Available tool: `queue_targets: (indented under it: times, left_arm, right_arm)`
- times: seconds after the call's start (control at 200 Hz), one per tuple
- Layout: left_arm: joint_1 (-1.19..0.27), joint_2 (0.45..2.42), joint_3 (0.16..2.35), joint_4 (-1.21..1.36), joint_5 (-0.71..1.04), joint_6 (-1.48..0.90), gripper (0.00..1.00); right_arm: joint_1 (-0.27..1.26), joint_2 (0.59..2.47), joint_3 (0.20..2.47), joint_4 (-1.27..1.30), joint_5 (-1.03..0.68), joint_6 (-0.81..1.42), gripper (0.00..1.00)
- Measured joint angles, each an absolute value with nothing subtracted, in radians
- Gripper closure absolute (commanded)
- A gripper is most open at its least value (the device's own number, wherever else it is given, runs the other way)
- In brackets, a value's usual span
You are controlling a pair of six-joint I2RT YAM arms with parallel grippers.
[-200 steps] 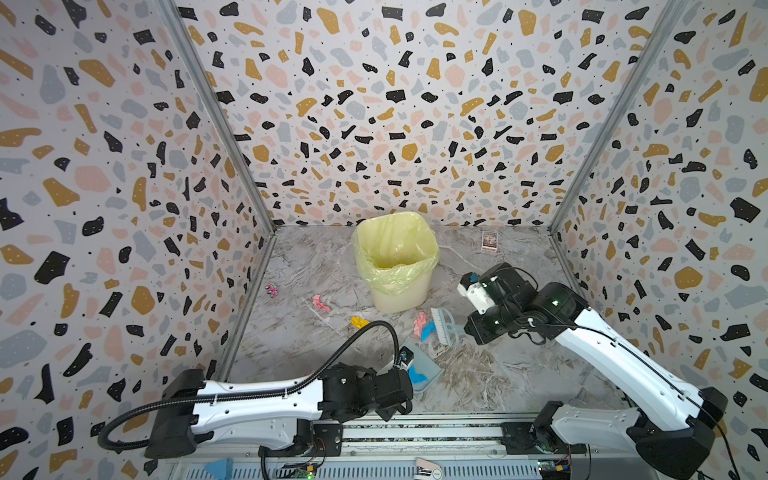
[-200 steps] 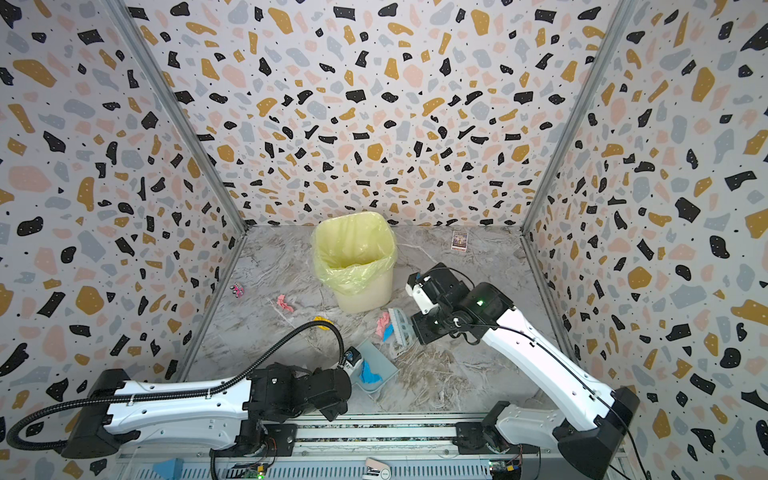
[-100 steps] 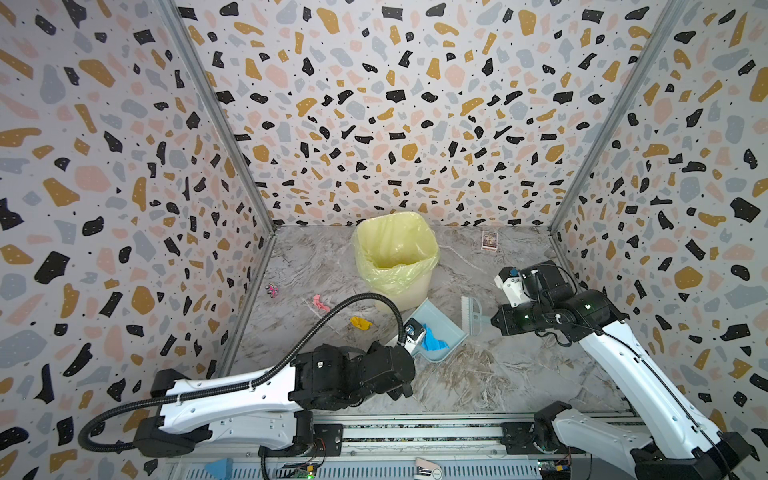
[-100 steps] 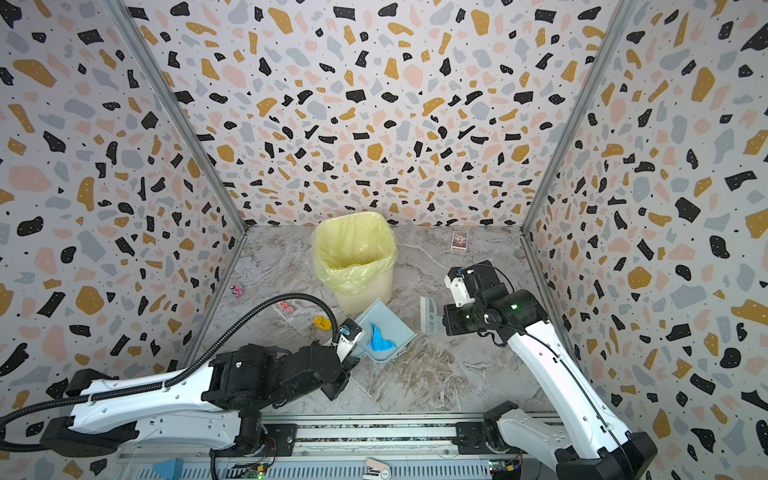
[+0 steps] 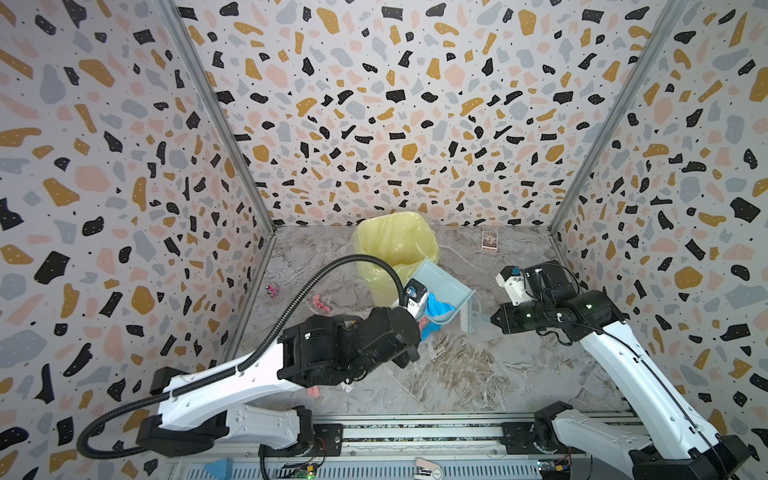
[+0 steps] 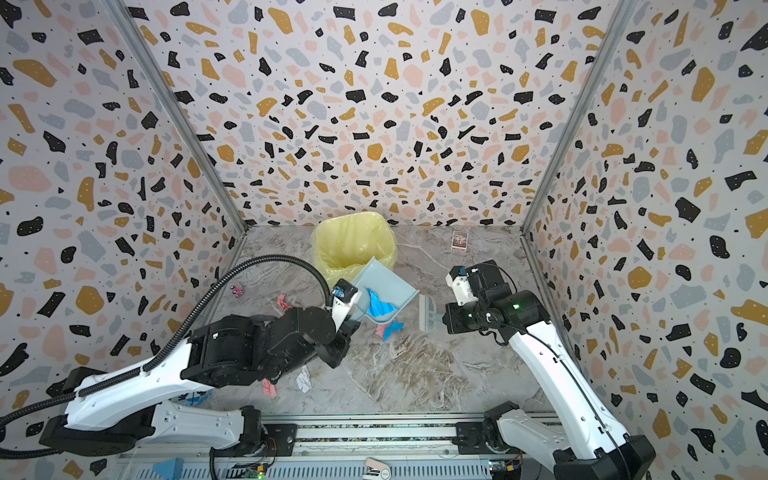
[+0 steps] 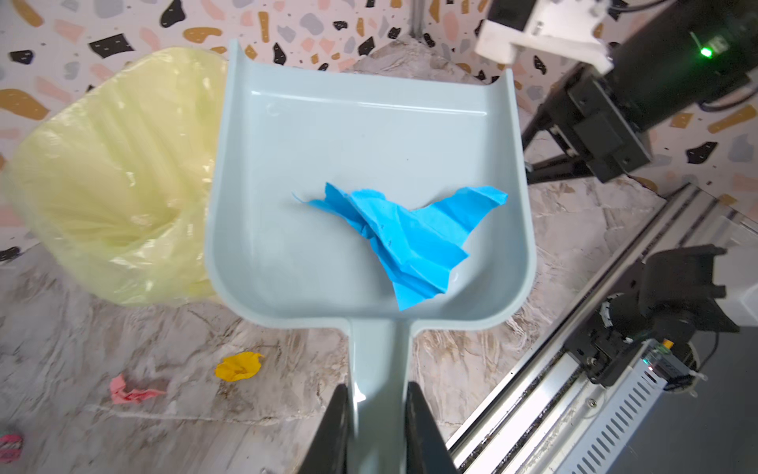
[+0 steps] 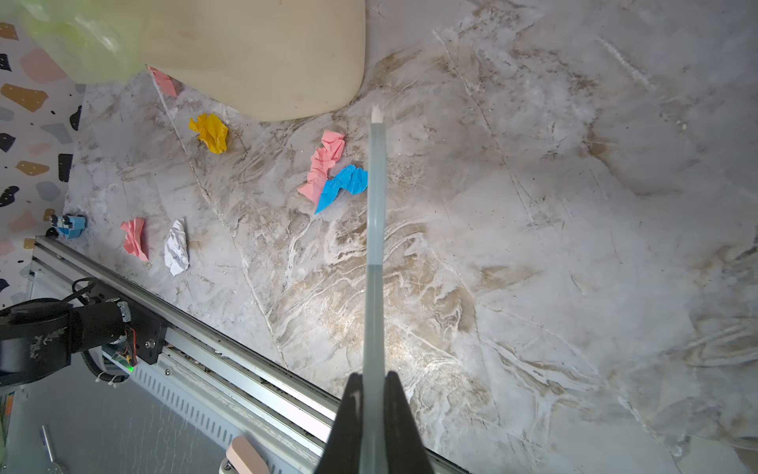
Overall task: Sweep away the paper scraps from the table
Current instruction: 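Lift the dustpan toward the bin with the left gripper while the right arm withdraws, then tip the dustpan over the yellow-bagged bin with the left gripper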
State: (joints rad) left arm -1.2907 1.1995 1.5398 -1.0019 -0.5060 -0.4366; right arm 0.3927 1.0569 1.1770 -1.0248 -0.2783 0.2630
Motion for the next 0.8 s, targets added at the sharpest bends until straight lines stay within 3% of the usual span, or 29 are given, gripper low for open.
queue_targets:
  times: [0.355,0.801]
  left_arm:
    - [-0.891,1.290,1.699,-1.116,-0.424,-0.277,1.00]
    - [-0.714,1.440,1.831,-1.170,-0.487,-0.087,1.00]
  right_arm:
    - [0.391,1.057,1.171,-1.001,-0.296,0.264,1.00]
    - [0.390,1.058,1.171,-1.001,-0.296,0.258,1.00]
